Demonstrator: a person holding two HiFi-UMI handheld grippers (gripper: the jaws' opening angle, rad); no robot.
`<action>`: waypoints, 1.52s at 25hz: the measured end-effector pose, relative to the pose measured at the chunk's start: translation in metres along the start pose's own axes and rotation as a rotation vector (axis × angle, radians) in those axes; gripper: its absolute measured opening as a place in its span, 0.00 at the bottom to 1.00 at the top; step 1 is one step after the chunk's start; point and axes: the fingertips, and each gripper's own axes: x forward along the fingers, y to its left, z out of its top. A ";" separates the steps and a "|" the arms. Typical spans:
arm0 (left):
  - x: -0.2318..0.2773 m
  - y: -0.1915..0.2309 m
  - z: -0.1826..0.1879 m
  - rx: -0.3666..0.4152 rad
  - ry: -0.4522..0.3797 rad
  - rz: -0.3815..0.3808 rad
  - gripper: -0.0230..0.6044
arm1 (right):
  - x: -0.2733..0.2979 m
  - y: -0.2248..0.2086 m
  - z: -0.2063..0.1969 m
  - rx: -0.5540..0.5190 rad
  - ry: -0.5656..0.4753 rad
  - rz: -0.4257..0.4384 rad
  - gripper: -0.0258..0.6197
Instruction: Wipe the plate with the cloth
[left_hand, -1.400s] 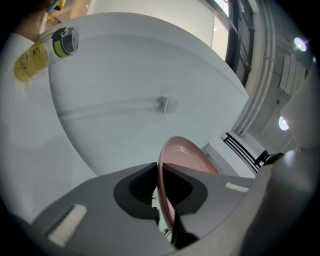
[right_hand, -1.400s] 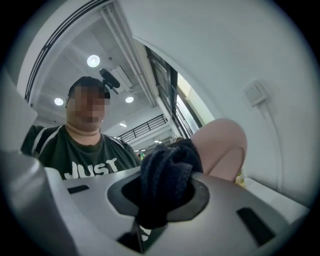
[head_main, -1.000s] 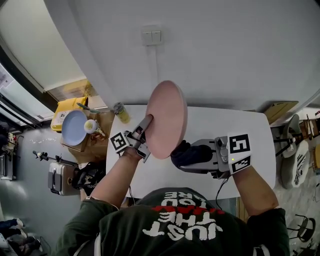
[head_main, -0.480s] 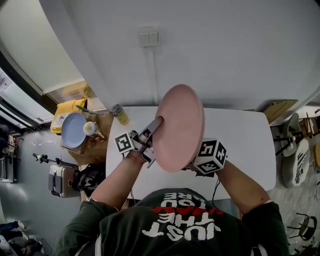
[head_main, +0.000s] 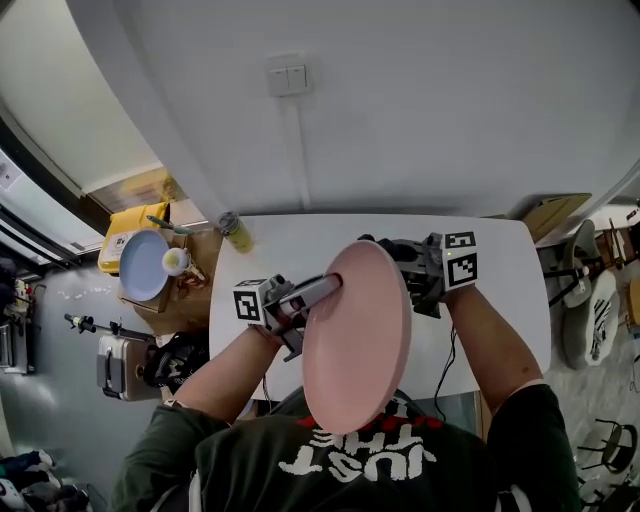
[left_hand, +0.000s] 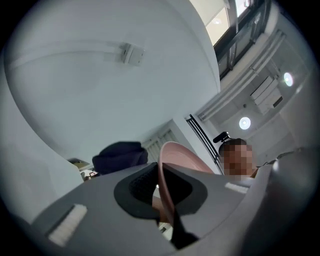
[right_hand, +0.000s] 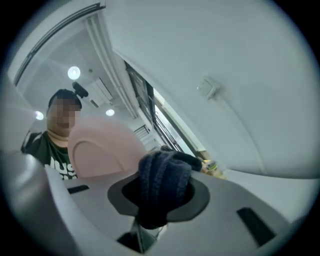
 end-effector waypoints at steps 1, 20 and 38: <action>0.004 0.000 -0.009 -0.018 0.019 -0.017 0.06 | 0.005 0.001 0.005 0.007 -0.016 0.039 0.15; -0.019 0.027 0.006 0.005 -0.047 0.084 0.07 | -0.010 0.056 0.065 -0.040 -0.095 0.344 0.15; -0.080 0.062 0.109 0.102 -0.408 0.455 0.07 | 0.007 0.125 0.045 -0.228 0.054 0.323 0.15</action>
